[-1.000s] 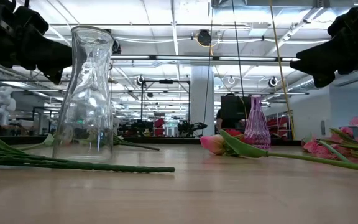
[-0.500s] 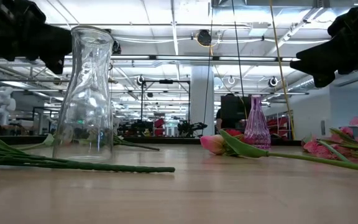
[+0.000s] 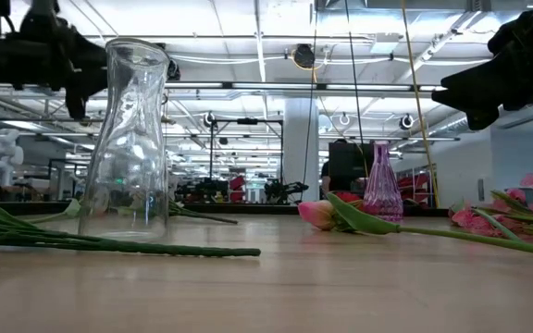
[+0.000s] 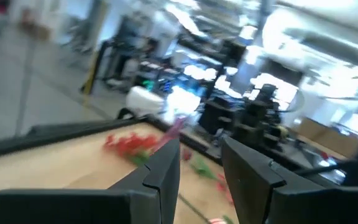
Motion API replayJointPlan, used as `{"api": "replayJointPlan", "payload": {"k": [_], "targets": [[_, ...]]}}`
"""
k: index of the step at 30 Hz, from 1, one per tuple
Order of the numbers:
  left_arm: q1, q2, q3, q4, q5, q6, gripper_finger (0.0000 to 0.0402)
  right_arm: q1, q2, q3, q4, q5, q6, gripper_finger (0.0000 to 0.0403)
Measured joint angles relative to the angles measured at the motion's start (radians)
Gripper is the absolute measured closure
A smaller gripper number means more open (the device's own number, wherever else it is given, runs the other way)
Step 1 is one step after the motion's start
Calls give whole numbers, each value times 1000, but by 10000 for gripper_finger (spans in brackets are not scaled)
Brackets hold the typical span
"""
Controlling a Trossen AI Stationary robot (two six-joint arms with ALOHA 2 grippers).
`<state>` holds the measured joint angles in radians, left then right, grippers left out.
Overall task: Sort flowers into vase by color
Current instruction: Put the white flowers into the transparent vase
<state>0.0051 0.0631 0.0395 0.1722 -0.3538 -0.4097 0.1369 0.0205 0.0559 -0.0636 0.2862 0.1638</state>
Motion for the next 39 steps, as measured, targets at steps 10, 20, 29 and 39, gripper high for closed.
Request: {"api": "replayJointPlan", "payload": {"k": [10, 20, 29, 39], "targets": [[1, 325, 71, -3, -157, -178, 277, 0, 0, 0, 0, 0, 0, 238], [120, 685, 333, -17, -190, -187, 277, 0, 0, 0, 0, 0, 0, 238], [187, 998, 701, -526, -88, -452, 277, 0, 0, 0, 0, 0, 0, 238], [247, 1235, 848, -740, -9, -747, 277, 0, 0, 0, 0, 0, 0, 238]]}}
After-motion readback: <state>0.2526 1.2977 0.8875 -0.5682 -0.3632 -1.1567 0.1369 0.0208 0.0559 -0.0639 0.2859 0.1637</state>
